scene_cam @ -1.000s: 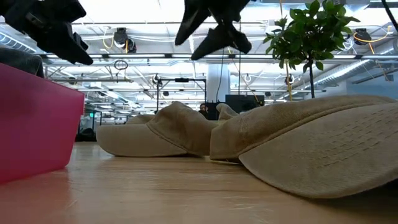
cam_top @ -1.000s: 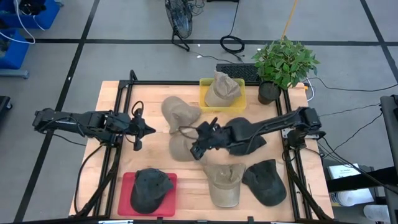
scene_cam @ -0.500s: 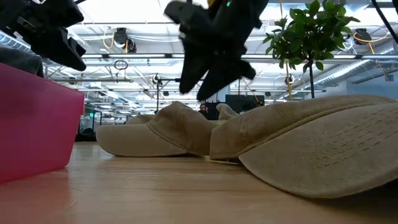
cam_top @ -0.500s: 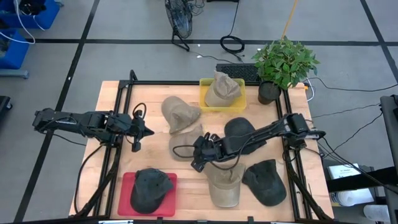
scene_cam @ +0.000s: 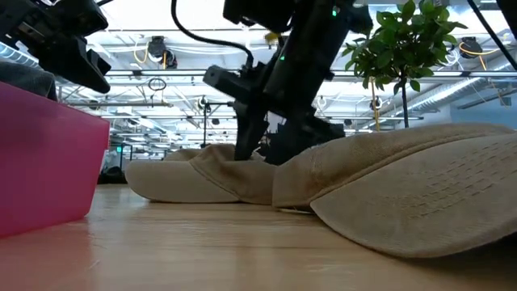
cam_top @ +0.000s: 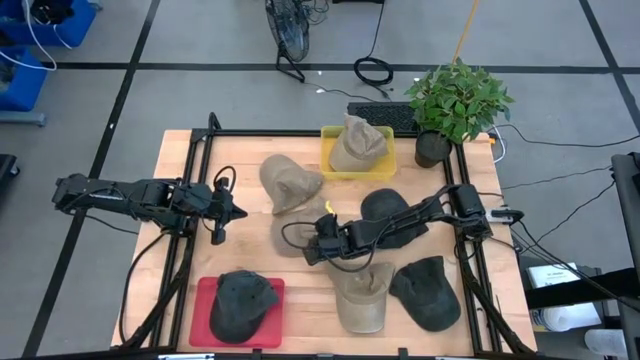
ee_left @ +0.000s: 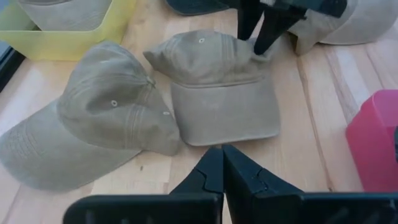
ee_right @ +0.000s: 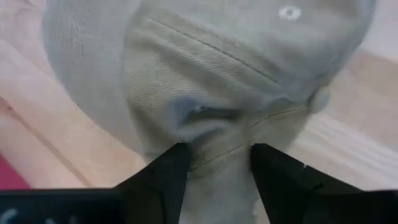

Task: Pick & Place hat
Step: Put the brown cap into the yellow bin

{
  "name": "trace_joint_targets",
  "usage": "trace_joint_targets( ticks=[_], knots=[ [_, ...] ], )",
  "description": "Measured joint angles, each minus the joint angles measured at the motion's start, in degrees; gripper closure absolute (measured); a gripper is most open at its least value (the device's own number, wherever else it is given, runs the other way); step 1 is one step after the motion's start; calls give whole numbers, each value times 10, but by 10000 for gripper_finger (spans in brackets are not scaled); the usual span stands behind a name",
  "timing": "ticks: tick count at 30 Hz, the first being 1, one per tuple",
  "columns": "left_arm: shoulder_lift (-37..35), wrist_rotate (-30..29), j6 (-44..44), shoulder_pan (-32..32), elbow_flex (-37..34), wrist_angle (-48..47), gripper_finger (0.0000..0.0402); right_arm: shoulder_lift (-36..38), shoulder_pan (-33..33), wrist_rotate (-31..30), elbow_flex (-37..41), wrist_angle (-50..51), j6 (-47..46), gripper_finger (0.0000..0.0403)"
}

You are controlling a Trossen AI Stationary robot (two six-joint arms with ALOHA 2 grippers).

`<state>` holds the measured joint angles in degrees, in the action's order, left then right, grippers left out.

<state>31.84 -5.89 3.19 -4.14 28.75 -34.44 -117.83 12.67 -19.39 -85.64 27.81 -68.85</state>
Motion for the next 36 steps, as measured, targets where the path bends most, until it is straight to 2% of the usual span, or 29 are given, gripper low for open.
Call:
trace_joint_targets(
  ticks=[2, 6, 7, 12, 18, 25, 31, 36],
  knots=[
    [0, 0, 0, 0, 0, -1, 395, 2, -2, 1, 6, -5, -6, 285],
    [0, 0, 0, 0, 0, 0, 398, 4, -3, 2, 8, -13, 0, 379],
    [0, 0, 0, 0, 0, -1, 396, 4, -3, 2, 8, -12, 8, 389],
    [0, 0, 0, 0, 0, 0, 398, 34, -3, 0, 8, 23, 39, 396],
    [0, 0, 0, 0, 0, 1, 394, 115, -4, -5, 8, 103, 112, 399],
    [0, 0, 0, 0, 0, 9, 394, 214, -11, -55, 8, 141, 234, 400],
    [0, -1, 16, 0, 0, 22, 398, 281, -59, -63, 8, 164, 319, 401],
    [0, -20, 32, 0, 0, 71, 398, 312, -116, -62, 8, 122, 459, 402]
  ],
)
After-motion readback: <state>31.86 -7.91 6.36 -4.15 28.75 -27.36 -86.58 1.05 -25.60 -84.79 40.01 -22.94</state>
